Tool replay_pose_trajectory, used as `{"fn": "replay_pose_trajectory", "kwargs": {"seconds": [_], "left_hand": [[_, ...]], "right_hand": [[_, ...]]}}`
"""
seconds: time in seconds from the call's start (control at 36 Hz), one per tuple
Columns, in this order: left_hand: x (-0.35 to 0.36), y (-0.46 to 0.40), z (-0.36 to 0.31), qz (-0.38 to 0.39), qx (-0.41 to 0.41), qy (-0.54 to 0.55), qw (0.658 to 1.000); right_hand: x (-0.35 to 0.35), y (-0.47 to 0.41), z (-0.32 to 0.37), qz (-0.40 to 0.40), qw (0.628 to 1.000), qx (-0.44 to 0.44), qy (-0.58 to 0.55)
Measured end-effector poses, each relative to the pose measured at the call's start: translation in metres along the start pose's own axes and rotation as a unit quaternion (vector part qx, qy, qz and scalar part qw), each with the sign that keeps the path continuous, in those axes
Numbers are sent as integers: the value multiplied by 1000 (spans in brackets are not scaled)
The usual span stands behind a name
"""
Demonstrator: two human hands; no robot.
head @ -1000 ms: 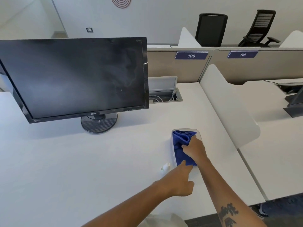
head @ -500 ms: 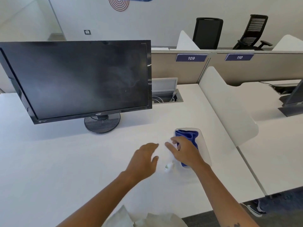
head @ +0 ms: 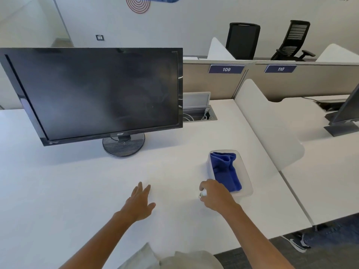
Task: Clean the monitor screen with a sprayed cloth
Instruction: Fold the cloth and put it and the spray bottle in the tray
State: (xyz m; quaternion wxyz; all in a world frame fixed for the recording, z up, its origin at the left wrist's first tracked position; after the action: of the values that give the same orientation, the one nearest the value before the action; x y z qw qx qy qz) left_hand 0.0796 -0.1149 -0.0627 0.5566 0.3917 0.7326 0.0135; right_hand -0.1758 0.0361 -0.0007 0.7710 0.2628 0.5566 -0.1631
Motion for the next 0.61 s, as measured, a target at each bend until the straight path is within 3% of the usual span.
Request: {"fn": "replay_pose_trajectory", "kwargs": {"seconds": [0.19,0.42,0.5,0.61], "left_hand": [[13,0,13,7,6,-10,1000],[13,-4,19,3,12,-12,1000],[14,-6,19,4,13,-13,1000],[14,-6,19,4,14,-17,1000]], "right_hand": [[-8,1,-3,-31,998,6,-57],[-84,6,-16,-110,967,67,-220],[-110,6,-32,-146,959,82,-227],[-121,2,-67,-131,956,153,-214]]}}
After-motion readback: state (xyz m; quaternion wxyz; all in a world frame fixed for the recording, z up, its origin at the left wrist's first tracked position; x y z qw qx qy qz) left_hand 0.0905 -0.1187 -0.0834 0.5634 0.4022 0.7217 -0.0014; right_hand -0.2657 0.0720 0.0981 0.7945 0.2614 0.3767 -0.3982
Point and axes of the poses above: each hand's wrist, its own y-axis away from the middle knuckle, its own x-axis out of the palm, z = x × y, the point moved 6 cm from there along -y, towards the middle knuckle, and after that the axes turned 10 degrees about -z, right-handed, at the moved point
